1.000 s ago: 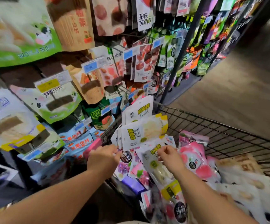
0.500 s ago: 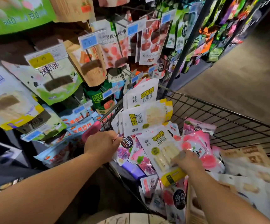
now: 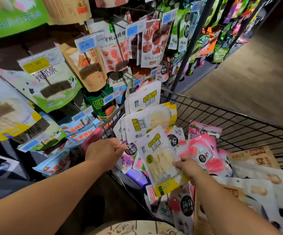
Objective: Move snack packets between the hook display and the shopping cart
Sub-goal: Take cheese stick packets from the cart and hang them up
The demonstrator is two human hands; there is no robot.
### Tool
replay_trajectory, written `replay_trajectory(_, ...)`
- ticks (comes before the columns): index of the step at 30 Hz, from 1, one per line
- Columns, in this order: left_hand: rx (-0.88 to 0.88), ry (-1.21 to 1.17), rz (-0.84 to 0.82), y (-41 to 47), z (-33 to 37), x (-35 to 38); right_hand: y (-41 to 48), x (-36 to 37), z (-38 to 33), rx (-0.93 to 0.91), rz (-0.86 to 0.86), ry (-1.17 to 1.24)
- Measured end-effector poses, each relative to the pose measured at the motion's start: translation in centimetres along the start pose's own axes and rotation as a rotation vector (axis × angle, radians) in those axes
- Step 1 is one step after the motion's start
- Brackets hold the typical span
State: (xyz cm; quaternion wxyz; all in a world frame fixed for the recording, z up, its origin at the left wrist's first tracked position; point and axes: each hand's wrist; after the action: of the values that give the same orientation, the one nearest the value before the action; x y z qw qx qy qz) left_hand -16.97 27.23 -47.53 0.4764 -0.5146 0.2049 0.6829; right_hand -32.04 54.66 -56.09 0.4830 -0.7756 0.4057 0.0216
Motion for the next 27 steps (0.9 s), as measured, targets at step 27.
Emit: replay_trajectory(27, 0.075, -0.068, -0.147, -0.5, 0.6, -0.6, -4.5, 3.0, -7.5, -0.29, -0.271, 0.412)
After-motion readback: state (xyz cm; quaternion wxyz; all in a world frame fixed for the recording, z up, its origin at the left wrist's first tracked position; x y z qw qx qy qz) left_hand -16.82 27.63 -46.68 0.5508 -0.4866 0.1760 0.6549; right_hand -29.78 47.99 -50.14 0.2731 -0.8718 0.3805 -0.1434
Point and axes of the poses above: each hand's wrist, its own y-axis towards the middle knuckle, its own x-axis out of the palm, z = x × y, and after that the axes turned 7 degrees about -y, right-handed
